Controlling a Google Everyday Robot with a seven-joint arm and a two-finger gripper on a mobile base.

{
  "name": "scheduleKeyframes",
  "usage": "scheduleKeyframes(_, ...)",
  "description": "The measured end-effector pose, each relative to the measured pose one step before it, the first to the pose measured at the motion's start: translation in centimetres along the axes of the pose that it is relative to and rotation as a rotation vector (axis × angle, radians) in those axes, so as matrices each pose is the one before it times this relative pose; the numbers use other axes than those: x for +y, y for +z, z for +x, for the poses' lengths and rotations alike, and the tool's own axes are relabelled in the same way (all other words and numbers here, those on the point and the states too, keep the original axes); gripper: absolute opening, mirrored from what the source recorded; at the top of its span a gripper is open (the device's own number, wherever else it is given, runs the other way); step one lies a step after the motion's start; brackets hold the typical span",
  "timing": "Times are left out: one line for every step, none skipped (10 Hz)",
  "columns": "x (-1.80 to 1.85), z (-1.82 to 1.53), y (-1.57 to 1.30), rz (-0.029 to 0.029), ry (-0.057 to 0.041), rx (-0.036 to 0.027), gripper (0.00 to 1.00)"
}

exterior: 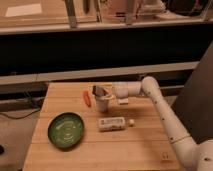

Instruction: Place the eraser in the ceramic cup

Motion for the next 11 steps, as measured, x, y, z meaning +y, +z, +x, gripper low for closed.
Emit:
scheduleKeyframes(-0.039, 0.036, 0.163, -0.00942, 0.00295, 0.00297, 0.60)
scheduleKeyframes(-0.055, -0.041, 0.108, -0.00621, 0.00104, 0.00313, 0.70)
scheduleKeyframes(-0.049, 0.021, 0.010, -0.00516, 0.00130, 0.00468, 0.78)
scheduleKeyframes(-0.041, -0.006, 0.051, -0.00425, 0.00038, 0.00305, 0.80)
scheduleKeyframes(-0.032, -0.029, 0.116, -0.00651, 0.00081, 0.00412, 0.80)
scheduleKeyframes(-0.036, -0.035, 0.059, -0.00555, 0.00091, 0.00402, 0.80)
scheduleKeyframes(-0.052, -0.021, 0.048, -0.00568, 0.00048, 0.00487, 0.80)
scheduleKeyframes(0.000, 0.018, 0.061, -0.00460, 0.00036, 0.00242, 0.80)
scheduleKeyframes(-0.077, -0.053, 0.058, -0.00407, -0.00117, 0.00226, 0.80)
scheduleKeyframes(-0.040, -0.053, 0.105, -0.00637, -0.00255, 0.00183, 0.80)
scheduleKeyframes(-0.089, -0.084, 0.070, -0.00362, -0.00205, -0.00025, 0.80)
